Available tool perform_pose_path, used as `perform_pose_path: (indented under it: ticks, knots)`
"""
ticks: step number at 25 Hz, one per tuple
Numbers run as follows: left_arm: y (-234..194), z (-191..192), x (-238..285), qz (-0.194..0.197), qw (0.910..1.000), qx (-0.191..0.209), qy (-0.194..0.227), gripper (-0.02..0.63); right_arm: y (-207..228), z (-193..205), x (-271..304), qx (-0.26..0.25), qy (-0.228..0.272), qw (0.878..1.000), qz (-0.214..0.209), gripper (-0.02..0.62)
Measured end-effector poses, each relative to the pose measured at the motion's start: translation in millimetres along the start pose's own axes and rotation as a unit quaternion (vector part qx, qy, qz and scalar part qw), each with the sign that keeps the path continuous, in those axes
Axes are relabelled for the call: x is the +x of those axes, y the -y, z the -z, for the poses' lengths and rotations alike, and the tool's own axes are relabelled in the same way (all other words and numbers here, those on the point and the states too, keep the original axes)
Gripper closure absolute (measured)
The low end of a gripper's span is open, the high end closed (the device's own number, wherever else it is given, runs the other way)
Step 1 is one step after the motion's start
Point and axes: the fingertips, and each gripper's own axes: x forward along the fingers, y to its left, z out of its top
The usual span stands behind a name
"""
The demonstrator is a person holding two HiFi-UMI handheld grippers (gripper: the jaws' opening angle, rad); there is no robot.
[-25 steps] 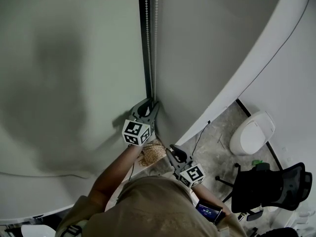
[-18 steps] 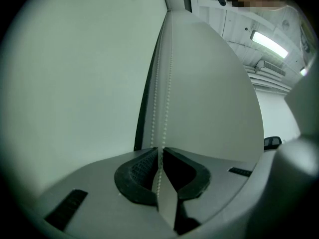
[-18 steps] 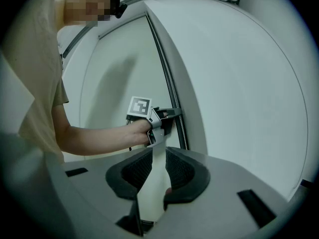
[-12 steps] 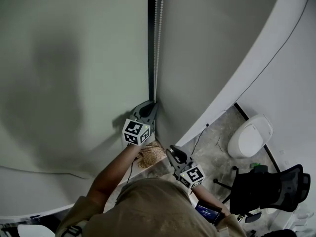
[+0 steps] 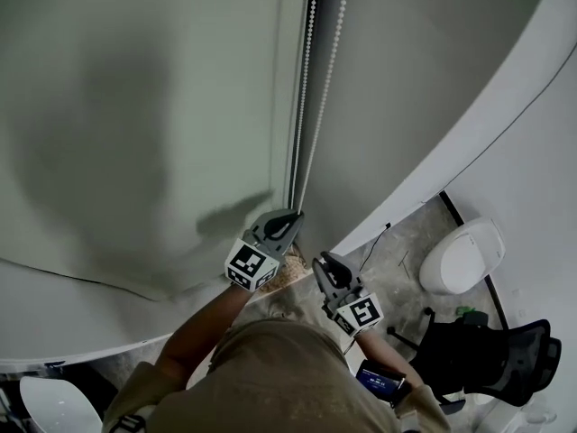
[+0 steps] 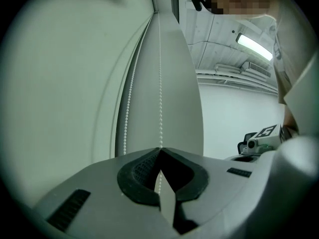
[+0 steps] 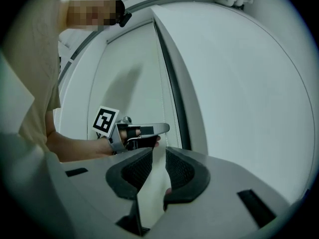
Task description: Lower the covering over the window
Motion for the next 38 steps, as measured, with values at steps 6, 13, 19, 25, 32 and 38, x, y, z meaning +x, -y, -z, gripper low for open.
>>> perform_pose_path:
  ticks: [6,13,19,25,32,38]
  knots:
    - [23,-1,-26,-0.024,0.9993,0.024,0.014,0.591,-14,-24,0,0.001,0.038,0.998,-0.051,0.525]
    - [17,15,-37,-0.103,0.9944,0.023,-0.002,0.591,-5,-26,-7,0.016,0.022,0.996,-0.084,0.525]
    - [29,67,-37,-0.119,0.9916,0.004,-0.051,0.591,11,-14,-27,0.025,0.004,0.995,-0.096,0.525]
    - [45,97,-39,-0.134,0.9889,-0.011,-0.063,0.591,14,-18,-37,0.037,0.007,0.993,-0.115,0.525]
    - [54,153,-49,-0.158,0.981,-0.03,-0.109,0.591,10,-6,-47,0.046,-0.005,0.988,-0.147,0.525]
    - [82,162,-46,-0.159,0.9812,-0.039,-0.102,0.591,10,5,-57,0.053,-0.023,0.983,-0.172,0.525]
